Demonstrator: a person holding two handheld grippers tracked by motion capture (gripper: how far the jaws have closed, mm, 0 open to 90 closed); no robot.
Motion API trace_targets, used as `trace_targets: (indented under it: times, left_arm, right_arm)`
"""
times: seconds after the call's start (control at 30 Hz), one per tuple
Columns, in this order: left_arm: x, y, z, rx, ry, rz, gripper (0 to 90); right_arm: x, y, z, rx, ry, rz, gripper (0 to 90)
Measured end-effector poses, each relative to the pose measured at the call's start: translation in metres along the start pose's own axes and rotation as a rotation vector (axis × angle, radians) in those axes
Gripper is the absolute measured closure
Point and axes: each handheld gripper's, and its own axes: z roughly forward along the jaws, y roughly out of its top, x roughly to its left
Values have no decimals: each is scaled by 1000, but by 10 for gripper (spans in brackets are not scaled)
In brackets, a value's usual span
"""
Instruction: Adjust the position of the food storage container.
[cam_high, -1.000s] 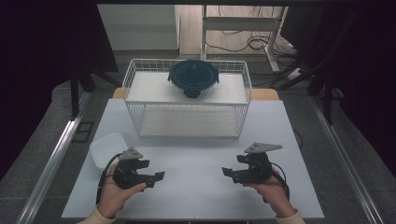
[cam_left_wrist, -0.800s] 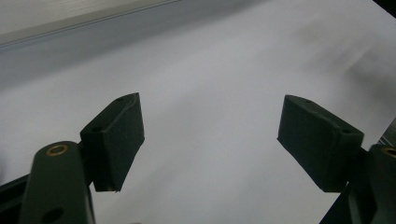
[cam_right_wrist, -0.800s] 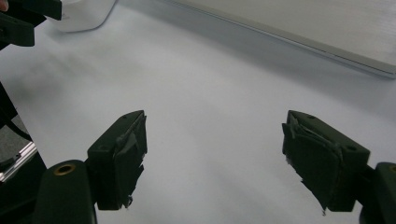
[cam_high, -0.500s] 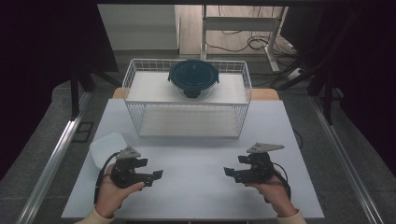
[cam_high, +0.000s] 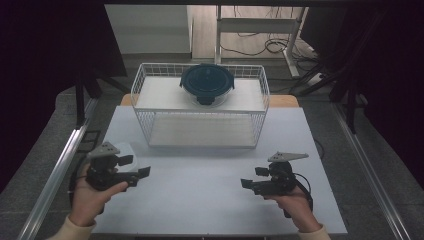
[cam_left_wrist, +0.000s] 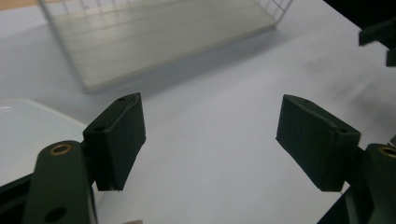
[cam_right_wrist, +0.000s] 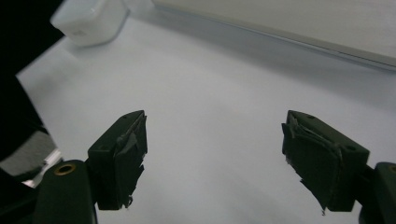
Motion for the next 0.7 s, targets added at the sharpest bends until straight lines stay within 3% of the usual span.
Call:
trace_targets:
  times: [0.23, 0.43, 0.57, 0.7]
  left_arm:
    - [40, 16, -5, 12, 64, -48, 241]
    - [81, 19, 6, 63, 164, -75, 278]
    - [107, 19, 17, 93, 186, -112, 337]
    - [123, 20, 26, 110, 206, -115, 411]
  right_arm:
    - [-1, -1, 0, 6, -22, -10, 221]
    - [-1, -1, -1, 3, -22, -9, 221]
    - [-3, -1, 0, 6, -24, -6, 220]
    - [-4, -1, 1, 12, -25, -2, 220]
